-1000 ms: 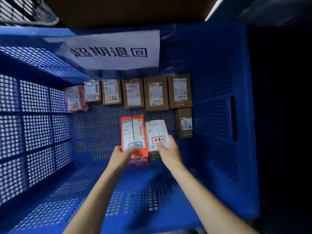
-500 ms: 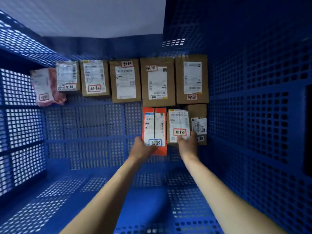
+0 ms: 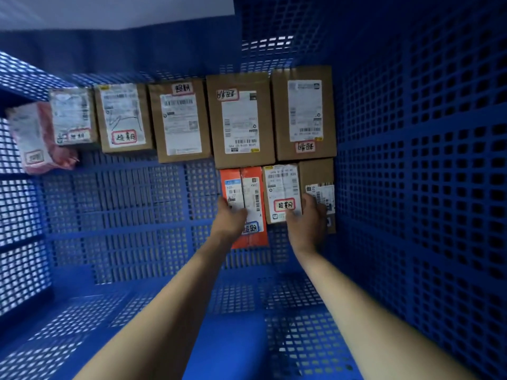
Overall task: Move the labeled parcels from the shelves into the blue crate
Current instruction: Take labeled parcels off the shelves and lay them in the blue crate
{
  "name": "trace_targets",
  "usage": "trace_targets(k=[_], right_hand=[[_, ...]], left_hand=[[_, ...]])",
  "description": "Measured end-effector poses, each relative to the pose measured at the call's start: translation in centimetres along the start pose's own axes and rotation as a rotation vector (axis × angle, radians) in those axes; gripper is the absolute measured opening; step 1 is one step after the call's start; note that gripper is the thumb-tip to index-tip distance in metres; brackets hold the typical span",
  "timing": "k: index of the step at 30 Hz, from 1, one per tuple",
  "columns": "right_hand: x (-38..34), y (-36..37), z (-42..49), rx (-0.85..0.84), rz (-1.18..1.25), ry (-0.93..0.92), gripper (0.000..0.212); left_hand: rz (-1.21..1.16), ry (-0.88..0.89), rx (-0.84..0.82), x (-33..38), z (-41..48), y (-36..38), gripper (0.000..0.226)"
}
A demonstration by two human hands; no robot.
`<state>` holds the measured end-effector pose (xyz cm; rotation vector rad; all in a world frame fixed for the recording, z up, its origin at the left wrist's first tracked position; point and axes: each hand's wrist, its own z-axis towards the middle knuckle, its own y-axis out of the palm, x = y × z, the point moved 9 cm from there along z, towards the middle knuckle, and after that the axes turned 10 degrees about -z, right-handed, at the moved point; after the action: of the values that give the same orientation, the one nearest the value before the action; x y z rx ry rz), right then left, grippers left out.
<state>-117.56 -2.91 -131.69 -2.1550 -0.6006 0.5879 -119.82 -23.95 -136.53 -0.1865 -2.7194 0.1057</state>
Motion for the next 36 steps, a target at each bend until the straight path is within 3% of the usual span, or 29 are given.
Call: trace_targets(k=[5, 9, 12, 15, 21, 24, 29, 36], right_hand=[[0.1, -3.4, -1.9, -0.014, 0.07, -0.008, 0.051], [-0.4, -8.1, -5.0, -0.069, 0.005, -0.03, 0.051], [-1.6, -12.7, -8.5, -0.134, -0.031, -0.034, 0.056], [-4.0, -18.5, -12.7, -0.148, -0.065, -0.094, 0.058], [-11.3, -32.0, -23.0, -0.114, -0.185, -0.337, 0.073], [-14.4, -40.7, -29.5, -0.023, -0.176, -0.411, 0.071], [-18.2, -53.7, -40.5, 0.201, -0.082, -0.484, 0.062], [-16.7, -65.6, -54.1, 0.468, 0.073, -0.331, 0.064]], left_hand=[[0.157, 0.014, -0.049, 2.7, -2.6, -1.4, 0.048], [0.383, 0.057, -0.012, 5.3, -8.4, -3.1, 0.069], [0.518, 0.118, -0.046, 8.1, -14.6, -3.2, 0.068], [0.623, 0.28, -0.064, 12.4, -22.8, -2.7, 0.064], [0.96, 0.772, -0.036, 23.6, -42.2, -1.7, 0.056], [1.023, 1.005, -0.005, 29.4, -52.6, -1.6, 0.057], [1.083, 1.227, 0.016, 36.3, -67.9, -2.3, 0.058], [1.147, 1.427, -0.088, 38.3, -82.3, -3.6, 0.068]])
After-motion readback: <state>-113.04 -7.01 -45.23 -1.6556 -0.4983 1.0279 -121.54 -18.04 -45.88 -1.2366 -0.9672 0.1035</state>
